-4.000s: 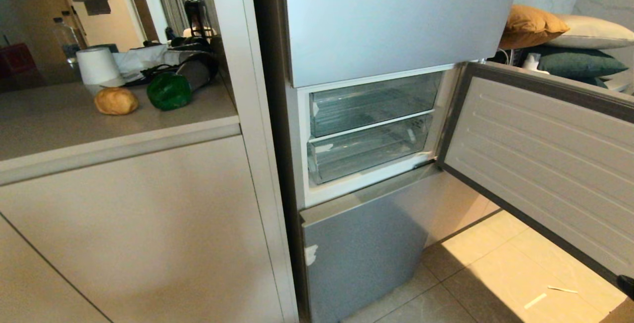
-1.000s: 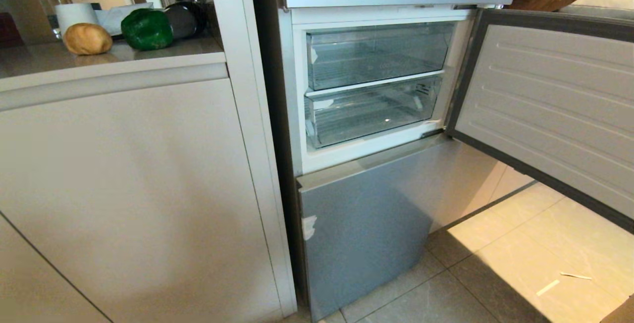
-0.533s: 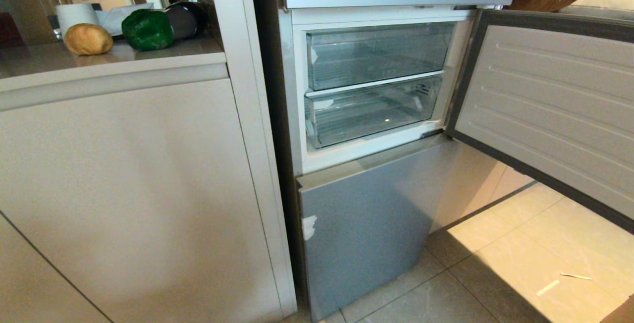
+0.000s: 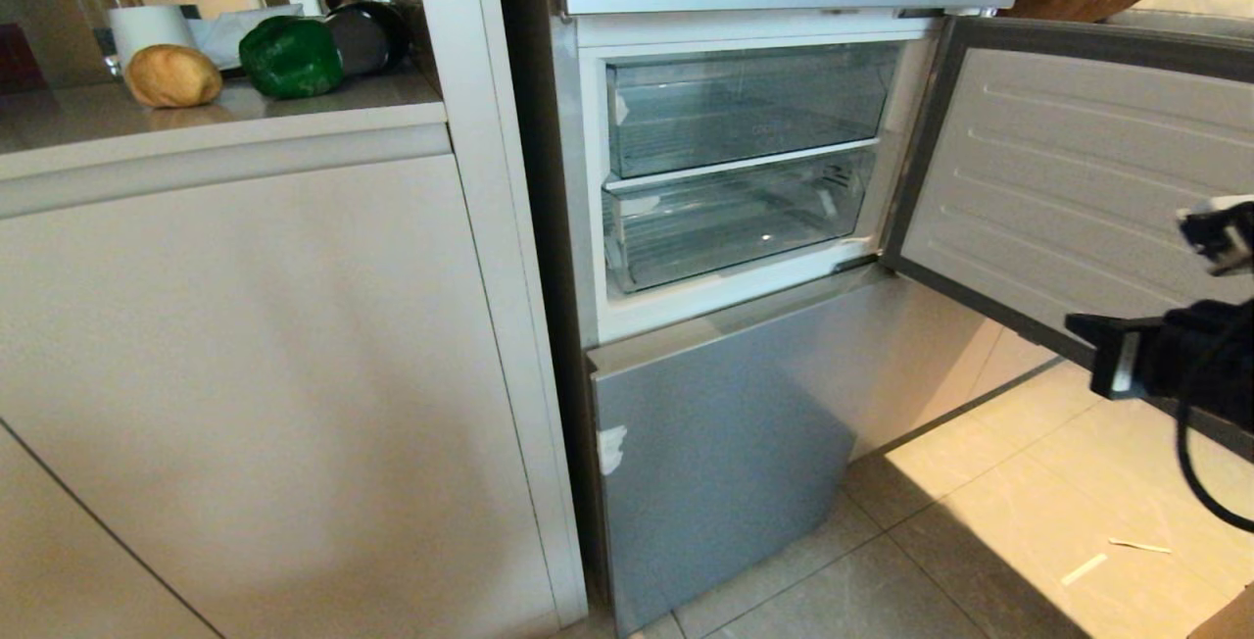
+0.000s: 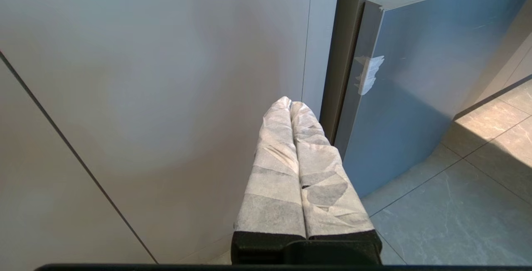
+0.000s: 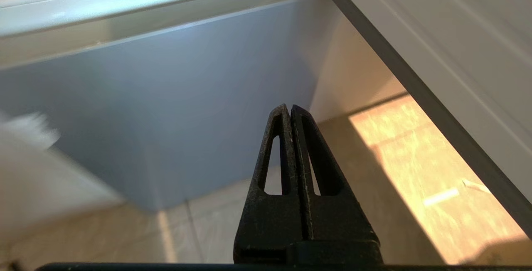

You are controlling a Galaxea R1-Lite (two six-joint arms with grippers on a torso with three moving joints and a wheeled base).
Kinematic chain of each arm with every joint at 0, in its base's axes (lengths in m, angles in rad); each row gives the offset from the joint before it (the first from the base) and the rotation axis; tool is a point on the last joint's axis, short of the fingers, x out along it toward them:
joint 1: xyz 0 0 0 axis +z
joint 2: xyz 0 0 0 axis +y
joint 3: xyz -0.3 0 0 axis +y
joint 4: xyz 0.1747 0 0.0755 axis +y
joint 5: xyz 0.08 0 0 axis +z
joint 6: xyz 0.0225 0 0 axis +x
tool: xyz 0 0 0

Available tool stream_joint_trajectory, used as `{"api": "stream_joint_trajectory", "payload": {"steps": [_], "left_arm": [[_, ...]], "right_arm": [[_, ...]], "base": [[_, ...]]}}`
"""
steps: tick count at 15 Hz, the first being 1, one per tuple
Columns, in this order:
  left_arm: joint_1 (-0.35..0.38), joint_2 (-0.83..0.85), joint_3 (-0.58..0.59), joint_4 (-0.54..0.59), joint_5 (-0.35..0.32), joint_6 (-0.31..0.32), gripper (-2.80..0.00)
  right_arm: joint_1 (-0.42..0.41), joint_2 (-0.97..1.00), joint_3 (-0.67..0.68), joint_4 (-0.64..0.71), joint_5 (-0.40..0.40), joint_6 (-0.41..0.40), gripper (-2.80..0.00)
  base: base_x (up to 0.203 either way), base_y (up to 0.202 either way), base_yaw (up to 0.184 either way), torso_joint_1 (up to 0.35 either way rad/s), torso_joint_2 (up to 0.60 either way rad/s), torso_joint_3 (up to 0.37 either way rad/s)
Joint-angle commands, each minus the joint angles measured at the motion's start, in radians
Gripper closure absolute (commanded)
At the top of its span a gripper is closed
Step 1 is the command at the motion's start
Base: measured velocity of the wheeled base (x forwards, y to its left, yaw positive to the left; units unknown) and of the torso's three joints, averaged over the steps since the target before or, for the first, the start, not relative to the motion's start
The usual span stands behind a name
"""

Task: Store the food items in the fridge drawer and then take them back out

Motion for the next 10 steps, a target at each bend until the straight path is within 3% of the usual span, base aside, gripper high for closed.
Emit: {"api": "stream_joint_trajectory", "payload": {"steps": [1, 4, 10], "left_arm": [[0.0, 0.0, 0.011, 0.0, 0.0, 0.0, 0.0], [0.0, 0.0, 0.011, -0.001, 0.0, 0.0, 0.0], [0.0, 0.0, 0.011, 0.0, 0.0, 0.0, 0.0]], "right_arm": [[0.004, 0.372, -0.074, -0.271, 0.004, -0.013, 0.0], [0.028, 0.569, -0.202, -0.523, 0.061, -0.024, 0.0], [0.164, 0.68, -0.368, -0.57, 0.085, -0.004, 0.0]], "base": [[0.0, 0.0, 0.0, 0.0, 0.0, 0.0], [0.0, 0.0, 0.0, 0.0, 0.0, 0.0], [0.0, 0.0, 0.0, 0.0, 0.0, 0.0]]}}
